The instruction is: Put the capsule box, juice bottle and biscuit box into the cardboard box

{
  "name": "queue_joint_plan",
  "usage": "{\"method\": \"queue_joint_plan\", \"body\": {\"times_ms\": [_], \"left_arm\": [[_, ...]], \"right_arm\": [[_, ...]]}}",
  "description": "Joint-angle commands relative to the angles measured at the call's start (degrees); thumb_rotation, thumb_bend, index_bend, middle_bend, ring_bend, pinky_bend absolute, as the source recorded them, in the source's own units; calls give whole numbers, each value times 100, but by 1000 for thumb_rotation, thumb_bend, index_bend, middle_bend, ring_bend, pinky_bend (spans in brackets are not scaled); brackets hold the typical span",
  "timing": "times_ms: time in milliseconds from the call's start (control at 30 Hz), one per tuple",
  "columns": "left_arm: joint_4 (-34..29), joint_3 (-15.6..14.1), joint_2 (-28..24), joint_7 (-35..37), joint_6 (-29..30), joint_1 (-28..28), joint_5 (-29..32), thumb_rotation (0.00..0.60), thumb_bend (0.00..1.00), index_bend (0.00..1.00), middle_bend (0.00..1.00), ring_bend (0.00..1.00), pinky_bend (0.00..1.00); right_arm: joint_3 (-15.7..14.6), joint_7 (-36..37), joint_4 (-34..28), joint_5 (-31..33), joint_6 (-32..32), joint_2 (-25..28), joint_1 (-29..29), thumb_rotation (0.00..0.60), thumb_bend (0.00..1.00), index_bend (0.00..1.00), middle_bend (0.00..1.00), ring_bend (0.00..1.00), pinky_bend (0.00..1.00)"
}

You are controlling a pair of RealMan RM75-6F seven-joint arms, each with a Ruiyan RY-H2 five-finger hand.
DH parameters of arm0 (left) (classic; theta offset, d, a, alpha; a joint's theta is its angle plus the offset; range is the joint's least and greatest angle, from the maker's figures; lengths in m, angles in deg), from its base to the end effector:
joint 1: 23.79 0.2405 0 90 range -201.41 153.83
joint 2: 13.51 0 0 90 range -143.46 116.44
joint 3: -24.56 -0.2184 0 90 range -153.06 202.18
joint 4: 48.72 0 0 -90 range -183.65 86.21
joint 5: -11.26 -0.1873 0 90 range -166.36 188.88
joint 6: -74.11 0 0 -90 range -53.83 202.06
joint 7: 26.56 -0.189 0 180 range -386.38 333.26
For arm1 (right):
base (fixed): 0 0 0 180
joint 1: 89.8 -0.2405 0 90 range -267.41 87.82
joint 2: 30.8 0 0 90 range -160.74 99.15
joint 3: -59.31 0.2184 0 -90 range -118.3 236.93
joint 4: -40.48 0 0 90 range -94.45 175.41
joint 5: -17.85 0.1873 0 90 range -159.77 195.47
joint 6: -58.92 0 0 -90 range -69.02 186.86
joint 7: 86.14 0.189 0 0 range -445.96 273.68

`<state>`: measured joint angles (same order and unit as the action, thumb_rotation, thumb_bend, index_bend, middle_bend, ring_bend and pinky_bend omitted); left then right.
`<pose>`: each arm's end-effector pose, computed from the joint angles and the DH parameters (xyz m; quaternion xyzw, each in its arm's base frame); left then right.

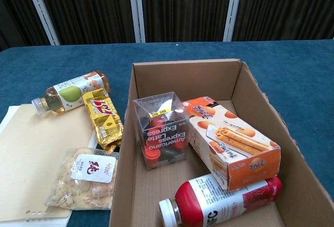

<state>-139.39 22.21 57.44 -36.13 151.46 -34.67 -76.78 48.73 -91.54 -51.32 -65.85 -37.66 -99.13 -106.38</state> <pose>-0.2488 0.2258 0.0898 -0.6897 -0.3766 -0.3350 0.5199 -0.2345 -0.2294 0.1432 0.6362 -0.3286 0.4138 0.5622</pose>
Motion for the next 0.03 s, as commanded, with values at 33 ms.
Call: {"method": "queue_joint_plan", "body": {"times_ms": [33], "left_arm": [[5,16,37,-88,-24,-3,52,506,0,0,0,0,0]], "right_arm": [[29,-284,62,0,-53,-133,248,600,0,0,0,0,0]]}}
